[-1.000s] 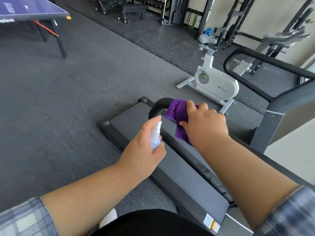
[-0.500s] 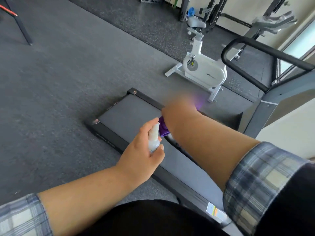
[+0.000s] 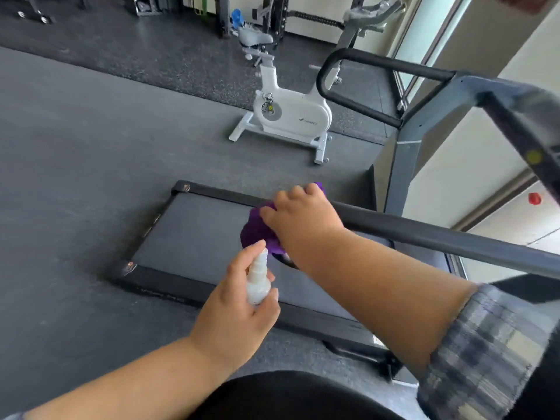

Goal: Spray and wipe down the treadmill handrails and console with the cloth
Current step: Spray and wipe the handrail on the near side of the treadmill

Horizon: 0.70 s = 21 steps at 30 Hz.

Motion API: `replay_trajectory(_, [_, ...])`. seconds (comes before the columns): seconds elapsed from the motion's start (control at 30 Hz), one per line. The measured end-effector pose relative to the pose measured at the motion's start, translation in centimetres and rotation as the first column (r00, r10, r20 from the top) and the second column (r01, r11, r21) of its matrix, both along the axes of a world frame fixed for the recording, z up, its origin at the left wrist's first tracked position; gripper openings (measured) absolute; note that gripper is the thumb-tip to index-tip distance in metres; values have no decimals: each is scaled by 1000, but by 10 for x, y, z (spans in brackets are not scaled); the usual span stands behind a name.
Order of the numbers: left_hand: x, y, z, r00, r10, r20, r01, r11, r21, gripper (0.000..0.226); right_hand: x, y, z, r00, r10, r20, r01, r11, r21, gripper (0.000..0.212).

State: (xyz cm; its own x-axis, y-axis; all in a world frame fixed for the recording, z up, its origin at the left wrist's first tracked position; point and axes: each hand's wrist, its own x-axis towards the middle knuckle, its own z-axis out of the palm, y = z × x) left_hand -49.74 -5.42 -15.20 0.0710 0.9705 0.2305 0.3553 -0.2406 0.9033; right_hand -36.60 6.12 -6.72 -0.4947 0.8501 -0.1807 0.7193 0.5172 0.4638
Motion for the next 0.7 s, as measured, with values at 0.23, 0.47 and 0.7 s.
replay_trajectory(0.23, [-7,5,0,993,-107,-44,111,990,87,66,80,-26,29,849,-385,-362,399,916,-38,83])
replay_trajectory(0.47, [-18,3,-6,984,-161,-73,167,982,87,62,33,-16,17,937,-333,-104,348,919,188,55])
replay_trajectory(0.7, [-9,-3,-8,979,-193,-59,198,976,94,68,-32,-5,-16,952,-37,303,-11,988,155,33])
